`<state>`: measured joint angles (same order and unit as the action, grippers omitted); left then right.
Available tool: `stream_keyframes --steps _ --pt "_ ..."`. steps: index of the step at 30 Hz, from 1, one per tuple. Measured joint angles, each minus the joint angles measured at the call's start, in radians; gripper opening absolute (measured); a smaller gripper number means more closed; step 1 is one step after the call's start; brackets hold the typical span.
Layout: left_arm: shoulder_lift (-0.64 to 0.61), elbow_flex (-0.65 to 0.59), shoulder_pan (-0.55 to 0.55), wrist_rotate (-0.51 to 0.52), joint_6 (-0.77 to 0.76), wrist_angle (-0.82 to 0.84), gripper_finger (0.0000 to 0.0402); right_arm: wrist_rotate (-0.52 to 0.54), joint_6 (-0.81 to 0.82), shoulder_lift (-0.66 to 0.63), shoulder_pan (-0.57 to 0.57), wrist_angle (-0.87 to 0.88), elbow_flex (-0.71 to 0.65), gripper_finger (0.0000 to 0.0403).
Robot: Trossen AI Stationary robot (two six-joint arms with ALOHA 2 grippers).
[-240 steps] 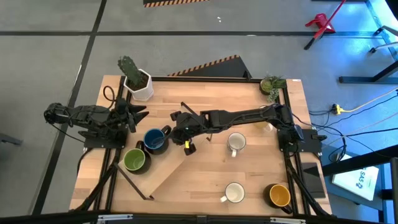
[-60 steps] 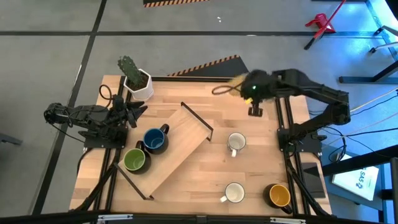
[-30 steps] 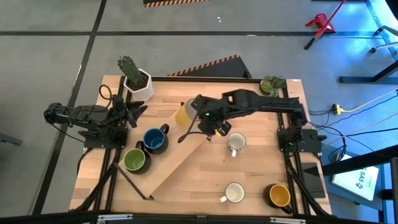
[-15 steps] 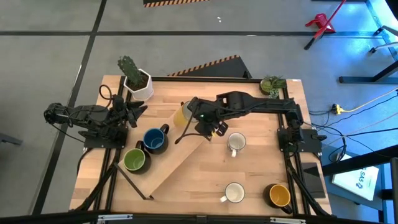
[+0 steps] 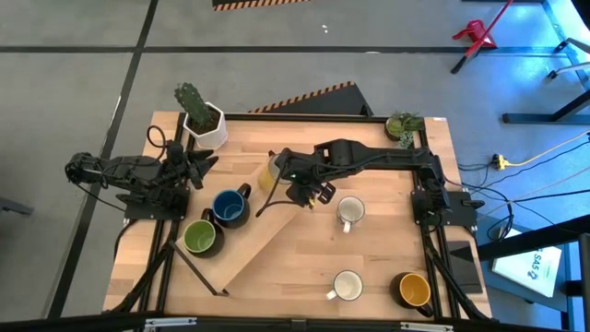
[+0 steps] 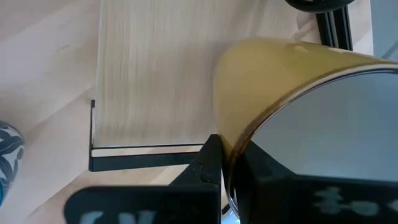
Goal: Place coffee mugs
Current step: Put the yellow white mug on the shelf
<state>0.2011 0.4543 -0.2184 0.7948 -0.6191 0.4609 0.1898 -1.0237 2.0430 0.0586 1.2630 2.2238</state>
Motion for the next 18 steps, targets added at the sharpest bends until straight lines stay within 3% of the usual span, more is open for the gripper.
stream_keyframes --steps 8,18 --pt "0.000 0.000 0.000 0.000 0.000 0.001 0.0188 -0.018 -0.003 -0.004 0.001 0.024 0.002 0.0023" --pt "0.000 0.000 0.000 0.000 0.000 0.001 0.0188 -0.008 -0.003 -0.004 -0.001 0.014 0.002 0.0081"
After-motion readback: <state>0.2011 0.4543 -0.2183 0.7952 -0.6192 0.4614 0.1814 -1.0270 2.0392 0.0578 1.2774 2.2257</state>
